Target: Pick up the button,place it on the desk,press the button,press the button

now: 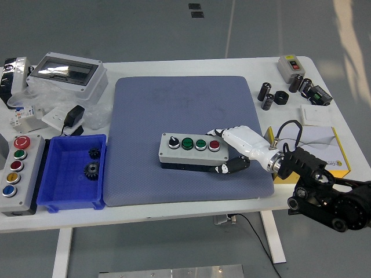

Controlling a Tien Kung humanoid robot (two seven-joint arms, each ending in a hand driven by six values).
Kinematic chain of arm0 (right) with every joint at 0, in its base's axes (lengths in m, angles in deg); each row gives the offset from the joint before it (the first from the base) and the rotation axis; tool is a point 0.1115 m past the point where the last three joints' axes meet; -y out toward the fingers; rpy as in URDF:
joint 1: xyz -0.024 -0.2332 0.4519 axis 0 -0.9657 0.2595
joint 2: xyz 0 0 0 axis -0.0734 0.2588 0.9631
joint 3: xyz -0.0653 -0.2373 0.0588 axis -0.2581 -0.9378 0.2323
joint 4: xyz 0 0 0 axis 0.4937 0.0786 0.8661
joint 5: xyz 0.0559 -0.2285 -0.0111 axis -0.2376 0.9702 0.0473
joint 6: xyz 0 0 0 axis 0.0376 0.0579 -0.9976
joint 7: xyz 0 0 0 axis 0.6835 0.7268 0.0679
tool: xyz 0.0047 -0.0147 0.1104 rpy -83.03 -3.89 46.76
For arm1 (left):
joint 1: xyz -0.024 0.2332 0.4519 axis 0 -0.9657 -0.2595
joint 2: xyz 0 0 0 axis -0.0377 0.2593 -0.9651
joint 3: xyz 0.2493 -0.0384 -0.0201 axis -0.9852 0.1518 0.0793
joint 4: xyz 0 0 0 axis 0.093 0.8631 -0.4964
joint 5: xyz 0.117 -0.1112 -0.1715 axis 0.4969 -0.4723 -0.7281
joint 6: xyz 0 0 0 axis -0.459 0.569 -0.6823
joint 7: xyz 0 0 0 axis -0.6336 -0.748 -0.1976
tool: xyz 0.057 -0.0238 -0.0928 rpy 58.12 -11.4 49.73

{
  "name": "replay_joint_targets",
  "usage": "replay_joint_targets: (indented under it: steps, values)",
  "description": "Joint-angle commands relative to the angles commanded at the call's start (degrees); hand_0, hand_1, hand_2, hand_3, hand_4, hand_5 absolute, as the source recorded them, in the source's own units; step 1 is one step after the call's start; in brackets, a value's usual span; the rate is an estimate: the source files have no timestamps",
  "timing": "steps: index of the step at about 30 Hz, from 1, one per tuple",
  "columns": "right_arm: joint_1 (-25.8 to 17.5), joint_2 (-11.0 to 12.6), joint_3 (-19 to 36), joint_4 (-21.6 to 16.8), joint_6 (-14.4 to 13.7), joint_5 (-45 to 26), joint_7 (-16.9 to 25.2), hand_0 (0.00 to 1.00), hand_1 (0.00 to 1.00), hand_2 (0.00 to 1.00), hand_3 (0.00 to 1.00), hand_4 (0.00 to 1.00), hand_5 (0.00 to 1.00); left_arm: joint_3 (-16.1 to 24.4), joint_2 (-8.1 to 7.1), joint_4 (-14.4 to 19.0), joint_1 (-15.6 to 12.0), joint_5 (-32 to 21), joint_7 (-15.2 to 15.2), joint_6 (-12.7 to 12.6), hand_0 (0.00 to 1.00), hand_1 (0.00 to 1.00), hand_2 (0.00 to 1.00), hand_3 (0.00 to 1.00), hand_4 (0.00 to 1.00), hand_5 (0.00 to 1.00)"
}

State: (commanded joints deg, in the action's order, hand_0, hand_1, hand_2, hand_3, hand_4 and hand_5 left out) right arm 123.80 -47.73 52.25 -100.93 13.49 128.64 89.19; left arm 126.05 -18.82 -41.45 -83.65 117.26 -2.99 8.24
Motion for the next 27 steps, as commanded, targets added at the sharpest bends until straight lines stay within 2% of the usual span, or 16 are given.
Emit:
replay_joint_targets:
  steps: [2, 3, 8, 9, 20, 21, 26, 27]
  values:
    - [-0.01, 0.14, 0.22, 0.02, 0.68, -1.22, 0.41, 0.705, 0.69, 0.7, 0.686, 0.066, 0.002, -0.03, -0.03, 0.0, 0.02, -0.05, 0.02, 0.0, 0.627, 0.516, 0.531, 0.591, 0.611, 0.221]
    - [-0.02, 0.21, 0.35, 0.04, 0.99, -1.7, 0.61, 0.809, 0.775, 0.795, 0.802, 0.157, 0.002, -0.01, -0.04, 0.0, 0.04, -0.02, 0.02, 0.01, 0.626, 0.515, 0.532, 0.592, 0.61, 0.227]
    - [-0.07, 0.56, 0.8, 0.16, 2.02, -3.84, 1.64, 0.809, 0.775, 0.795, 0.802, 0.157, 0.002, -0.05, -0.1, 0.0, 0.13, 0.0, 0.04, 0.05, 0.626, 0.515, 0.532, 0.592, 0.61, 0.227]
    - [-0.07, 0.62, 0.81, 0.19, 2.1, -4.08, 1.77, 0.843, 0.801, 0.807, 0.858, 0.211, 0.002, -0.04, -0.11, 0.0, 0.16, 0.01, 0.04, 0.05, 0.626, 0.516, 0.531, 0.592, 0.61, 0.228]
    - [0.07, 0.95, 0.8, 0.41, 2.35, -4.81, 2.12, 0.887, 0.829, 0.822, 0.879, 0.242, 0.002, -0.03, -0.18, 0.0, 0.3, 0.03, -0.01, 0.06, 0.627, 0.516, 0.531, 0.592, 0.61, 0.229]
    - [0.09, 1.03, 0.83, 0.31, 2.46, -4.93, 2.13, 0.93, 0.859, 0.844, 0.902, 0.295, 0.002, -0.02, -0.19, 0.0, 0.3, 0.04, -0.03, 0.06, 0.626, 0.516, 0.531, 0.591, 0.609, 0.231]
    - [0.12, 1.32, 1.06, 0.04, 3.09, -6.06, 2.3, 0.93, 0.859, 0.844, 0.902, 0.295, 0.002, 0.02, -0.2, 0.0, 0.3, 0.13, -0.14, 0.08, 0.626, 0.516, 0.531, 0.591, 0.609, 0.231]
    - [0.1, 1.36, 1.11, 0.0, 3.25, -6.39, 2.35, 0.943, 0.864, 0.844, 0.911, 0.346, 0.002, 0.01, -0.19, 0.0, 0.3, 0.14, -0.16, 0.09, 0.626, 0.516, 0.531, 0.59, 0.609, 0.232]
